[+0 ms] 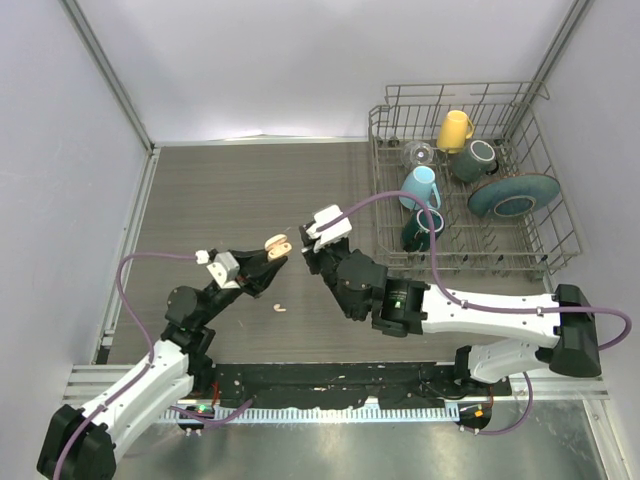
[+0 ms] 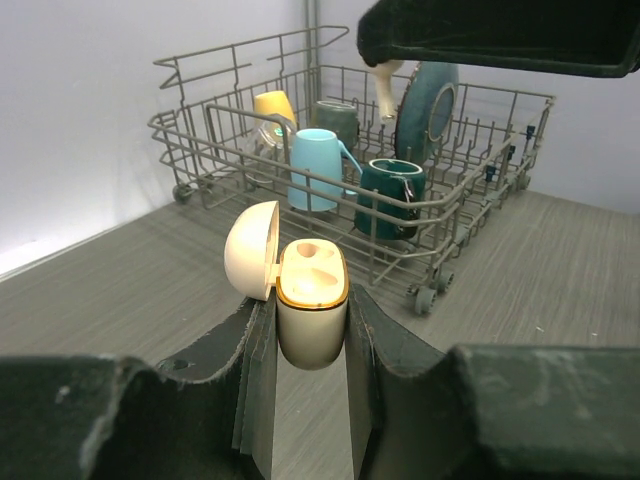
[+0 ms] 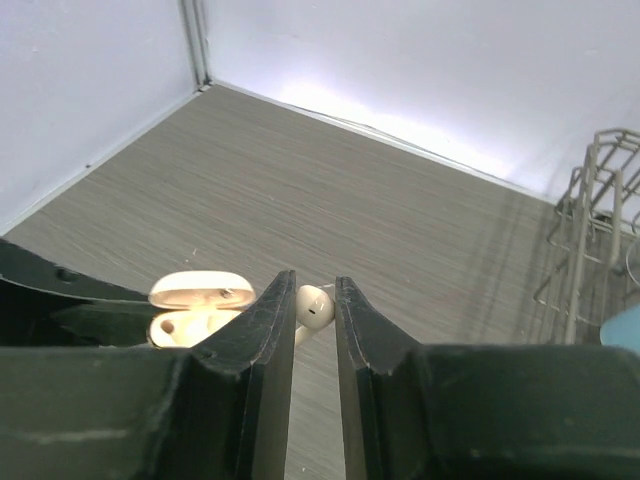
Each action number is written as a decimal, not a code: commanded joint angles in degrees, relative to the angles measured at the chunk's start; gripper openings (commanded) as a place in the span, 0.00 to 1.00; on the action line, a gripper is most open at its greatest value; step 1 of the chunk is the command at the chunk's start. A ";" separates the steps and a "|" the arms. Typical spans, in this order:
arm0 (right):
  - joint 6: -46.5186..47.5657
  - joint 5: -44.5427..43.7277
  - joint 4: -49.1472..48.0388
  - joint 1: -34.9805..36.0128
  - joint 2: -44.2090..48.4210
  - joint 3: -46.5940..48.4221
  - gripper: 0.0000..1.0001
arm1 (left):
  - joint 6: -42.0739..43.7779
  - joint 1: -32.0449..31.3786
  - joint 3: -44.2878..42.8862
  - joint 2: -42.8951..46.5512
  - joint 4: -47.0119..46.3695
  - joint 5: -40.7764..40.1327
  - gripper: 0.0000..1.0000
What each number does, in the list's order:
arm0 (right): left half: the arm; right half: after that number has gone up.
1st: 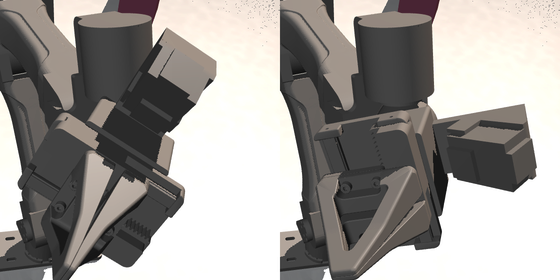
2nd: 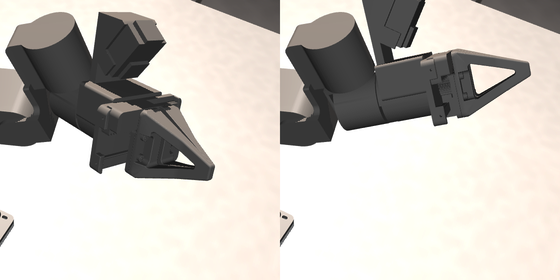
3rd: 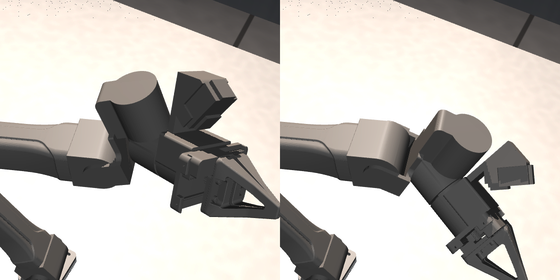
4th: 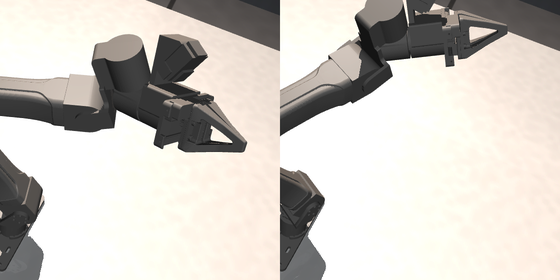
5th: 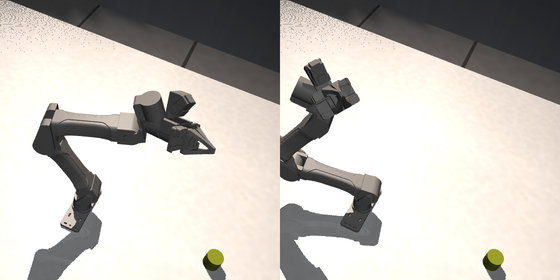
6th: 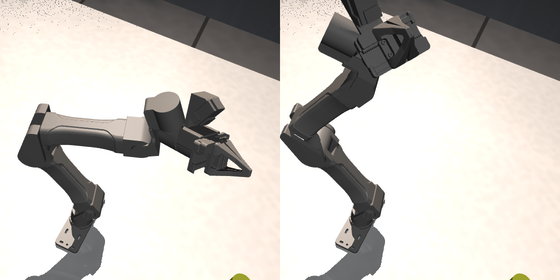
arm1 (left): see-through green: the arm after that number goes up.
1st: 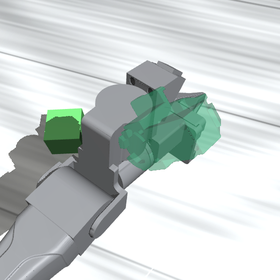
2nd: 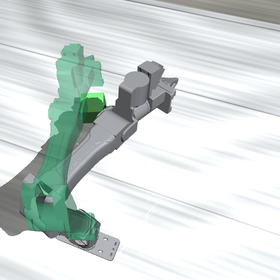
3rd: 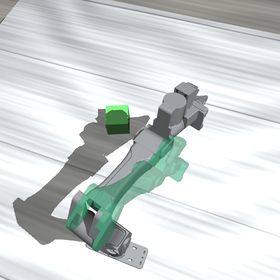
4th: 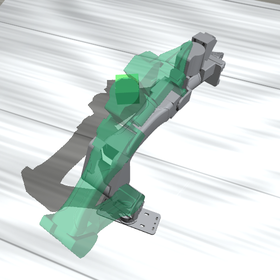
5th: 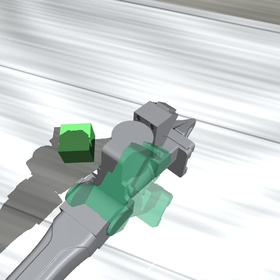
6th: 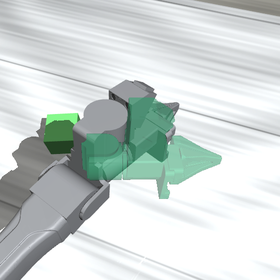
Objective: Insert the wireless bluetooth earbuds into the charging case
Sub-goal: Place the earbud in the charging case, then pick up the earbud from the center of the board.
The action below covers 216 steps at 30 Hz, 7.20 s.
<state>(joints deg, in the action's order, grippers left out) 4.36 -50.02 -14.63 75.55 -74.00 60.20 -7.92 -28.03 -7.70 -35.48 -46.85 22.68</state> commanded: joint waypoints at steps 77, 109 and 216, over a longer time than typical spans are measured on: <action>9.28 6.69 -10.94 4.43 -5.99 -1.23 0.61 | -4.03 -0.09 -0.91 2.00 -8.26 -1.93 0.00; -45.76 21.18 32.55 -25.45 3.95 7.82 0.87 | 3.36 -0.09 -8.29 -0.64 -10.10 -17.32 0.00; -33.01 43.87 28.34 -17.19 -24.52 7.55 0.72 | 7.13 -0.09 -2.14 34.17 25.24 -19.33 0.00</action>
<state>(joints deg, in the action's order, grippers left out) -30.44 -7.29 15.97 57.36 -94.59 62.72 -1.15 -28.38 -10.66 -1.28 -17.76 4.10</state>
